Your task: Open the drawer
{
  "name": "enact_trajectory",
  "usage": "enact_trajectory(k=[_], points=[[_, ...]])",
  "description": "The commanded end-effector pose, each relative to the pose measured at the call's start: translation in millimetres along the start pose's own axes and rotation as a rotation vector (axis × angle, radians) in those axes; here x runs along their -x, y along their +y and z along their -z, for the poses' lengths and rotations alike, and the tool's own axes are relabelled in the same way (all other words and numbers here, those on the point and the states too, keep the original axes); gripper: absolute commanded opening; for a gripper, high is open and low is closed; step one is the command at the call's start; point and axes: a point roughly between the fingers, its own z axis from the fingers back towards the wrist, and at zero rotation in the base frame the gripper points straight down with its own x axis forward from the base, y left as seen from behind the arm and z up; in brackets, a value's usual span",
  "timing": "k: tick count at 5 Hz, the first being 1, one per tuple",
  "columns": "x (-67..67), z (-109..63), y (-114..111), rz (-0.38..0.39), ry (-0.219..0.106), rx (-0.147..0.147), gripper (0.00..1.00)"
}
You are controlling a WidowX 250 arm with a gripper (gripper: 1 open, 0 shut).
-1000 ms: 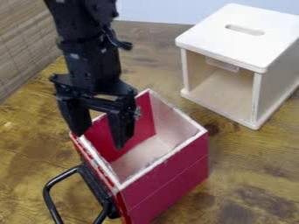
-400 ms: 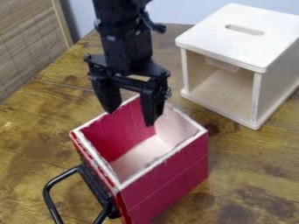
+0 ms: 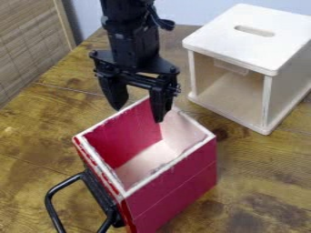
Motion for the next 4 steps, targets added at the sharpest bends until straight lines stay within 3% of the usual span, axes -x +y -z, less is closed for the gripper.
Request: enact_trajectory(k=[1,4], points=[[-7.4,-18.0,2.1,-0.011,-0.088,-0.021,1.00],[-4.1,-24.2,5.1,-0.011,-0.168,-0.042,1.00]])
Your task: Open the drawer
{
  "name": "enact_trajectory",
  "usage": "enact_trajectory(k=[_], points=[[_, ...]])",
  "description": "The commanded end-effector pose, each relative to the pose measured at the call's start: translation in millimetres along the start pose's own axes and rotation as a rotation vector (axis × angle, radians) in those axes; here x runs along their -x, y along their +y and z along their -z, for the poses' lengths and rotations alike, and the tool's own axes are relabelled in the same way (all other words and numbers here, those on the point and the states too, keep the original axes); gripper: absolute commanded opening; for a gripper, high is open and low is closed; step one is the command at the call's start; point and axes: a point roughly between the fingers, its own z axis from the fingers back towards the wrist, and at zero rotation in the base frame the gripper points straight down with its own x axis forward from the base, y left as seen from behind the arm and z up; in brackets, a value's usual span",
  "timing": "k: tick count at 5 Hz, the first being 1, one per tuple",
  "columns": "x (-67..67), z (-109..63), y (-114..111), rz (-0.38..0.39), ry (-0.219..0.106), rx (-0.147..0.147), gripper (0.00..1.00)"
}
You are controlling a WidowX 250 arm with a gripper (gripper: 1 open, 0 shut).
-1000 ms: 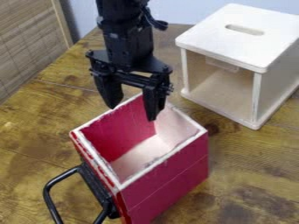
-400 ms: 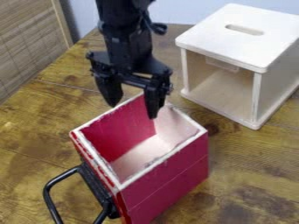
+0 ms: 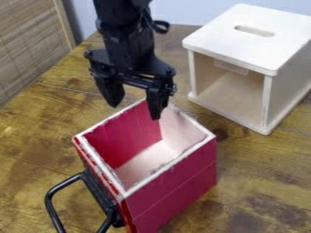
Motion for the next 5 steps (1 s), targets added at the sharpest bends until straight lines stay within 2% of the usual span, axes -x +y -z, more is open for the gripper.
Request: enact_trajectory(k=[1,2,4,5], points=[[-5.0,-28.2,-1.6,0.012,-0.102,-0.009,1.00],[-5.6,-31.6,-2.9,0.012,-0.117,-0.013,1.00],[1.5,-24.8,7.1,-0.127,-0.131,-0.055,1.00],[-0.8,-25.7,25.8,-0.079,-0.156,-0.045,1.00]])
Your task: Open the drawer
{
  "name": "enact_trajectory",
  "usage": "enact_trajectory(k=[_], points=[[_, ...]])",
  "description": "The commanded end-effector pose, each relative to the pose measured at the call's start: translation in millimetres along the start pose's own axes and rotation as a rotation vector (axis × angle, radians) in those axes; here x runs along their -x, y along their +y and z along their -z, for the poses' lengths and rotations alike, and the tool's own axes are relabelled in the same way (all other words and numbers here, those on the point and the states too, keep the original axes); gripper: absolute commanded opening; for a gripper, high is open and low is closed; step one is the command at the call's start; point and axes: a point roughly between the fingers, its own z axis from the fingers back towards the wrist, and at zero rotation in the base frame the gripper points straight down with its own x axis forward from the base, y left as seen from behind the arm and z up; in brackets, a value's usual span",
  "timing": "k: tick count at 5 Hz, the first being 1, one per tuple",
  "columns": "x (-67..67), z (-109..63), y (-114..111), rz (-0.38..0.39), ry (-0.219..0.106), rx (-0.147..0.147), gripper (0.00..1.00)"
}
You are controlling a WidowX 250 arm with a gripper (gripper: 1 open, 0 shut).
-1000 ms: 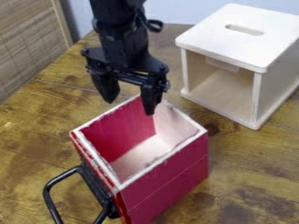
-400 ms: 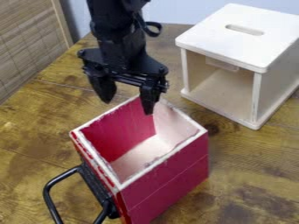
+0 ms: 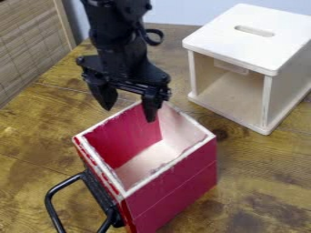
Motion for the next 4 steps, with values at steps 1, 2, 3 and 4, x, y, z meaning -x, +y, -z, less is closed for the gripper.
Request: enact_trajectory(k=[1,2,3,4], points=[[-9.4,-16.9,31.2,0.018,-0.093,0.009,1.00],[-19.4,-8.0,45.5,0.065,-0.095,0.010,1.00],[-25.6,-1.8,29.4,0.135,-0.084,0.034,1.00],[-31.1,16.7,16.2,0.203,-0.070,0.054,1.00]])
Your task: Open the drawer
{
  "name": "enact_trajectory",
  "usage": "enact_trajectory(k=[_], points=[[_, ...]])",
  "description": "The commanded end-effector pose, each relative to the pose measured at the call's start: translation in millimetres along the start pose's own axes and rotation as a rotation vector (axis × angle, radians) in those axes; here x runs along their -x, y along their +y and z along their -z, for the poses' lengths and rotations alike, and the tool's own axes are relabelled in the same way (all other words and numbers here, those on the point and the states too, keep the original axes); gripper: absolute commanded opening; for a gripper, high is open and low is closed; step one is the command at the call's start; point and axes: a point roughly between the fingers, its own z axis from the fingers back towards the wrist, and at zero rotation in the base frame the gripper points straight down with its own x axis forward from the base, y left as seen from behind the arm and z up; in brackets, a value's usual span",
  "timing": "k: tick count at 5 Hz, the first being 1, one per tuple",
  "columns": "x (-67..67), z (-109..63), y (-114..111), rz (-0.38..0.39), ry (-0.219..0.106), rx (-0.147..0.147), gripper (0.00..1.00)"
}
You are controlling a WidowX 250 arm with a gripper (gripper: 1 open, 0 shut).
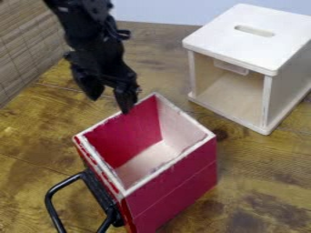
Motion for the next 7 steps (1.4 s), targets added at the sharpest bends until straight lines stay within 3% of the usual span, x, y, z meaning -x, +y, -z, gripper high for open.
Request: enact_trajectory(k=[1,2,3,4,5,7], points=[[-27.2,1.8,-33.3,0.000,-0.027,-0.010,1.00],[-37.3,-19.9,-32.2,0.005,-0.018,-0.025,1.00],[-41.9,-41.9,-42.6,0.035,-0.019,-0.058,1.00],[-34.3,-55.1,-60.4,0.064,-0.028,-0.072,1.00],[-20.0,-54.7,-72.9,0.066,-0.037,-0.082,1.00],[-7.9,-54.6,-73.9,0.060,-0.050,-0.101,1.00]])
